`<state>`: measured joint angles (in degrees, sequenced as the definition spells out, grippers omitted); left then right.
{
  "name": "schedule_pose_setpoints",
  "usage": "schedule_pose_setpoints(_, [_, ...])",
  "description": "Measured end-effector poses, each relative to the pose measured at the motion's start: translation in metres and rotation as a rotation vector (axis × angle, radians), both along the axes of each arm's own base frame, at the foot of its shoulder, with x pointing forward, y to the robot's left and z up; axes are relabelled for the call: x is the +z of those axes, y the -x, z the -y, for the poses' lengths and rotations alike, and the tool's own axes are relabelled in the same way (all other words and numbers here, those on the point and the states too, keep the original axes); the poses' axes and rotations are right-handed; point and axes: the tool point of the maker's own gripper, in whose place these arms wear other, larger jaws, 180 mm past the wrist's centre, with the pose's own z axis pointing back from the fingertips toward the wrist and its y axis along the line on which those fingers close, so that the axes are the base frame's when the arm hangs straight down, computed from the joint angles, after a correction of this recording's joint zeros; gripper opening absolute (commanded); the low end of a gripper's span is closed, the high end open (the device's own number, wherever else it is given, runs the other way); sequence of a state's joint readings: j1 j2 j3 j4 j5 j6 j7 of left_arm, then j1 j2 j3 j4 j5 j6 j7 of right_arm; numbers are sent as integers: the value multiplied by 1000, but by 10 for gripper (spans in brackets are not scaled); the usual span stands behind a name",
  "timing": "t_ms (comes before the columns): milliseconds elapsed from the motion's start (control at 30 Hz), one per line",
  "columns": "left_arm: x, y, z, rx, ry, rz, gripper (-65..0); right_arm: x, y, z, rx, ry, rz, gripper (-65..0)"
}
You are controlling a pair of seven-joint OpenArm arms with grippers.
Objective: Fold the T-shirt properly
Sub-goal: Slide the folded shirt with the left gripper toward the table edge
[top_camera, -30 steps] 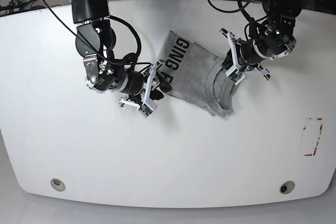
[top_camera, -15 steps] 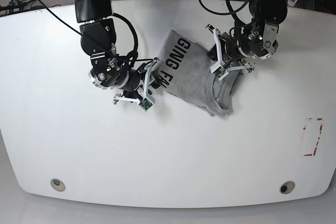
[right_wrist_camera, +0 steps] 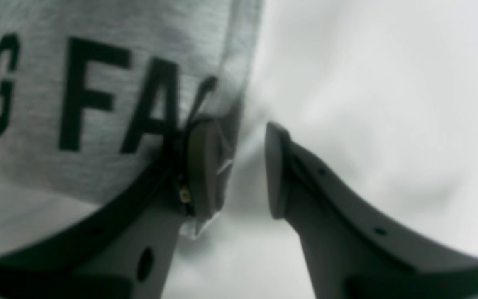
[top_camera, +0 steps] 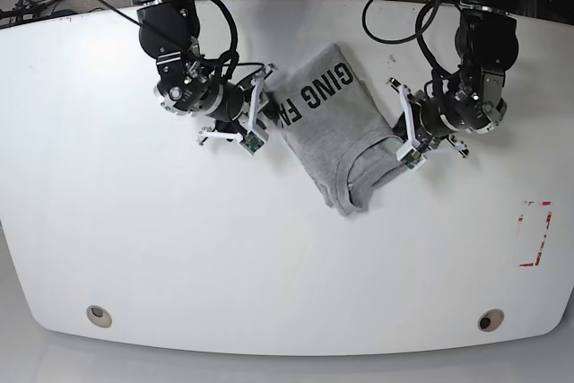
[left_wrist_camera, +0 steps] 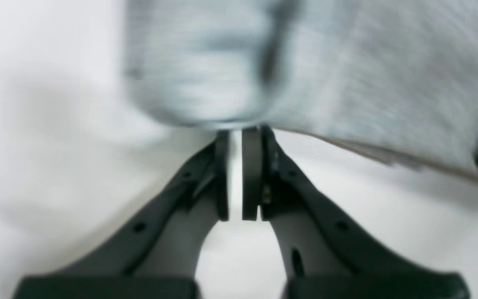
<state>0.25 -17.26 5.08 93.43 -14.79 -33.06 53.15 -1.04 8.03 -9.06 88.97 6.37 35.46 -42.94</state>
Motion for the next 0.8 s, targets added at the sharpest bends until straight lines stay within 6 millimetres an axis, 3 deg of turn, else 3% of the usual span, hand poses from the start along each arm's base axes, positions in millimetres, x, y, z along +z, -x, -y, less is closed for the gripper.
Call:
schedule_pose_setpoints(200, [11, -23, -33, 51, -44, 28, -626, 1, 46, -52, 183, -4, -11, -471])
schedule_pose_setpoints(333, [35, -35, -45, 77, -54, 100, -626, 2, 75, -86, 279, -42, -33, -471])
schedule_pose_setpoints(467, [60, -41, -47, 82, -52, 172, -626, 6, 76, -101, 279, -55, -36, -471])
schedule_pose_setpoints(567, [70, -34, -55, 105, -94, 175, -626, 10, 75, -106, 279, -72, -32, -471])
schedule_pose_setpoints(633, [69, -28, -45, 114, -80, 167, -607, 8, 73, -101, 277, -62, -31, -471])
schedule_pose_setpoints(800, [56, -8, 6, 86, 46, 126, -414, 18, 52, -69, 203, -41, 15, -471])
